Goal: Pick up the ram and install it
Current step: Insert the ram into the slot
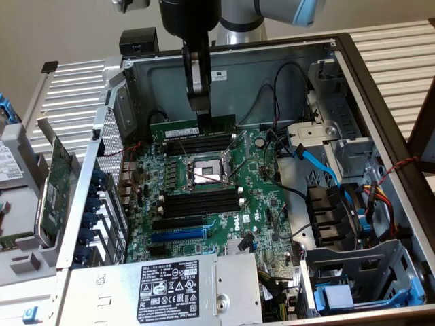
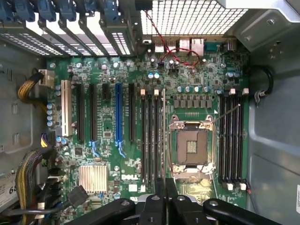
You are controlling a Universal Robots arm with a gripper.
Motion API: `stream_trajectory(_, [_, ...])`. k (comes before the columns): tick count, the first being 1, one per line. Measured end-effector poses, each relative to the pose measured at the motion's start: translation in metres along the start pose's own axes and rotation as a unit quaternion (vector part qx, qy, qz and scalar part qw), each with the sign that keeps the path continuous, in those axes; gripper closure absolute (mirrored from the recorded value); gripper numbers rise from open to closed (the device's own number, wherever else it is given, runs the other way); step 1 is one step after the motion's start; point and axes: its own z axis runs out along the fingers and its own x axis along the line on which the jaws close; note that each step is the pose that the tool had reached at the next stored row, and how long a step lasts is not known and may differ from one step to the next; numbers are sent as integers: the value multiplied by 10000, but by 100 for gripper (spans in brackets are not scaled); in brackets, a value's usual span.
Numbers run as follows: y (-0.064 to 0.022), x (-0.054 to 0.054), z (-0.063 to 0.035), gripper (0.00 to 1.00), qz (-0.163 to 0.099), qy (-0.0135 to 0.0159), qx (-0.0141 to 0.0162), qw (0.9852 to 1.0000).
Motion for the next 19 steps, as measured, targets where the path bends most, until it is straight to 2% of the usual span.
stream_trajectory(2, [-31, -1, 37, 87, 1, -10, -1, 10000])
stream_trajectory(8, [-33, 20, 146, 87, 8, -24, -8, 10000])
stream_trajectory(14, [-34, 82, 199, 87, 11, -26, -52, 10000])
stream_trajectory(19, [-34, 85, 278, 87, 14, -26, -61, 10000])
